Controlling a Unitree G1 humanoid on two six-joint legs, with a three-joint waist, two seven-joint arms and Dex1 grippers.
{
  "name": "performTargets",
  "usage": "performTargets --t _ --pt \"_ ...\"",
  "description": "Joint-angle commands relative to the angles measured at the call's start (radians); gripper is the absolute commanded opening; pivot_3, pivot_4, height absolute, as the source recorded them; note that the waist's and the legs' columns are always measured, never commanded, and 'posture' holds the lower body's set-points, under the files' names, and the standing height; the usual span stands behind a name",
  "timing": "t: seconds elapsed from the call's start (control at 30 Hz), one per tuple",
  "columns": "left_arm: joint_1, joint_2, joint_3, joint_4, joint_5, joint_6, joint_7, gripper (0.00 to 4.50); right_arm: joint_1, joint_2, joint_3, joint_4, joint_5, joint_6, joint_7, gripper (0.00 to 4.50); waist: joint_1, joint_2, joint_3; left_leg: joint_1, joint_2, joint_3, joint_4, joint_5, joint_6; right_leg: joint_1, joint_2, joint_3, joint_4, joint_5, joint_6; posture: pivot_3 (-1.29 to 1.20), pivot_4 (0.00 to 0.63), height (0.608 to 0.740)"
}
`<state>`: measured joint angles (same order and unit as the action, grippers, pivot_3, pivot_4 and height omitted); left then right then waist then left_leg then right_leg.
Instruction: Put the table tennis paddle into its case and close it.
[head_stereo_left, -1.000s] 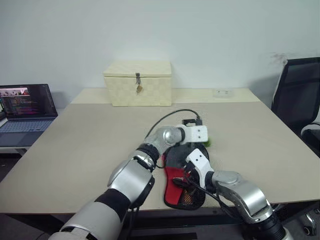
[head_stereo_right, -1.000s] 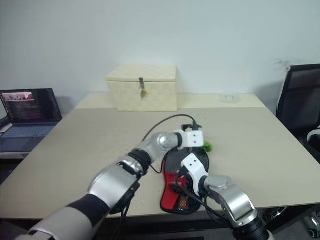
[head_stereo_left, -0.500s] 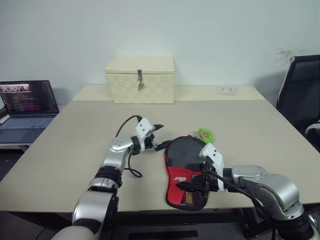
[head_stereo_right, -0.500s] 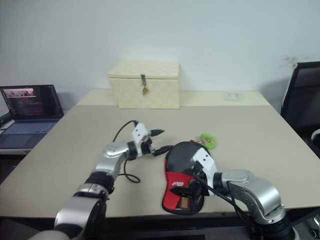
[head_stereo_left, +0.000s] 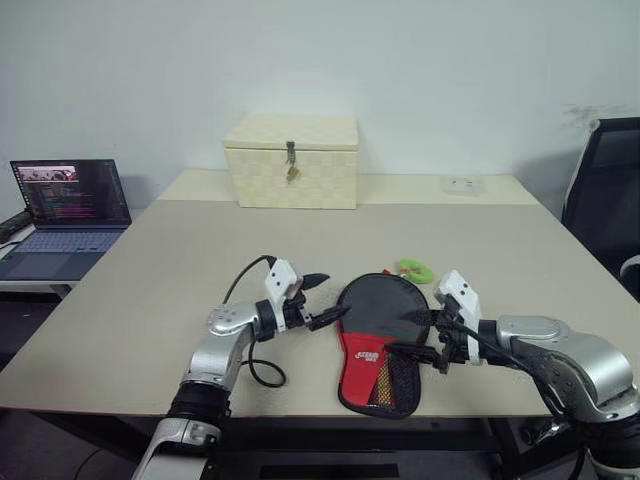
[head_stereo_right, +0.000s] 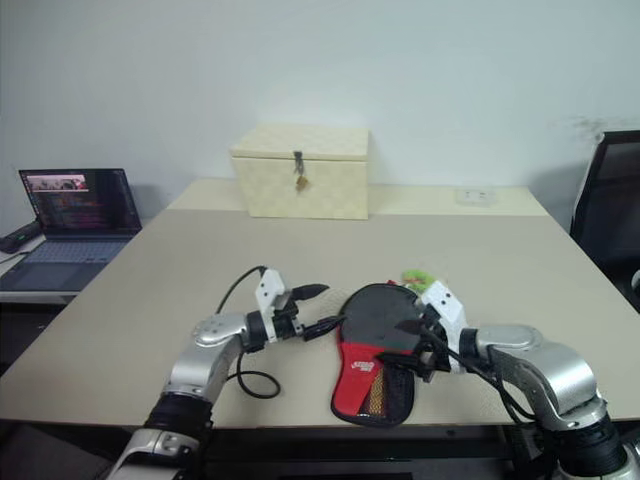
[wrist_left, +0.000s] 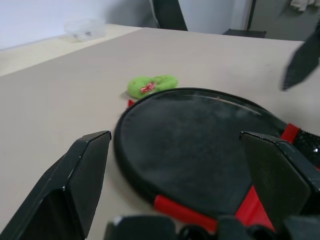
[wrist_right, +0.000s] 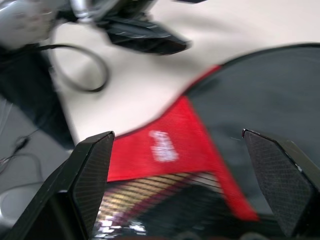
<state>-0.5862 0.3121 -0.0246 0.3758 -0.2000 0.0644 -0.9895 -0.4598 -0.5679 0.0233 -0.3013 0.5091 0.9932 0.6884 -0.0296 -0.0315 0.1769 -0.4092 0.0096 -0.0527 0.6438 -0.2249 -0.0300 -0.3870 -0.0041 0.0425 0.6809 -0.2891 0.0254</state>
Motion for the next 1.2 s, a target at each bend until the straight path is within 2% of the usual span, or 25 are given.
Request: performTargets --t 0.03,0.23,0.53,0.97,1.0,1.2 --pt "-0.011 0.003 -0.004 -0.048 -0.020 0.003 0.005 4.48 -0.063 0.074 -0.077 0.124 -0.045 -0.059 -0.130 4.50 -0.004 0.000 0.000 0.000 0.000 0.000 0.000 0.000 0.000 0.000 0.000 0.000 0.000 0.000 0.000 0.00 0.150 0.740" --pt "0.004 0.045 0.001 -0.113 -0.069 0.041 -0.055 4.48 -0.125 0.176 -0.146 0.356 -0.095 -0.147 -0.260 4.50 -0.002 0.001 0.001 0.000 0.001 0.000 -0.002 0.000 0.000 -0.001 0.001 0.000 0.000 0.001 -0.001 0.00 0.150 0.740" --pt "0.040 0.168 0.013 -0.253 -0.126 0.134 -0.117 4.48 -0.155 0.259 -0.158 0.572 -0.120 -0.242 -0.294 4.50 -0.005 0.004 0.002 0.000 0.001 0.001 -0.002 0.000 0.000 -0.001 0.001 0.001 0.001 0.001 -0.001 0.00 0.150 0.740" --pt "0.092 0.200 0.017 -0.346 -0.143 0.189 -0.076 4.50 -0.248 0.277 0.004 0.732 -0.216 -0.372 -0.079 0.16 -0.026 0.004 0.003 0.001 0.003 0.002 -0.002 0.000 0.000 -0.001 0.002 0.002 0.001 0.001 -0.002 0.00 0.150 0.740" --pt "0.094 0.202 0.018 -0.349 -0.143 0.191 -0.075 4.50 -0.257 0.278 0.012 0.742 -0.224 -0.383 -0.066 0.03 -0.031 0.004 0.003 0.002 0.003 0.003 -0.002 0.000 0.000 -0.001 0.002 0.002 0.001 0.001 -0.002 0.00 0.150 0.740" --pt "0.098 0.208 0.017 -0.349 -0.142 0.190 -0.072 4.50 -0.288 0.301 0.030 0.781 -0.244 -0.424 -0.014 0.03 -0.035 0.005 0.003 0.003 0.004 0.003 -0.004 0.000 0.000 -0.002 0.002 0.003 0.001 0.001 -0.003 0.00 0.150 0.740"
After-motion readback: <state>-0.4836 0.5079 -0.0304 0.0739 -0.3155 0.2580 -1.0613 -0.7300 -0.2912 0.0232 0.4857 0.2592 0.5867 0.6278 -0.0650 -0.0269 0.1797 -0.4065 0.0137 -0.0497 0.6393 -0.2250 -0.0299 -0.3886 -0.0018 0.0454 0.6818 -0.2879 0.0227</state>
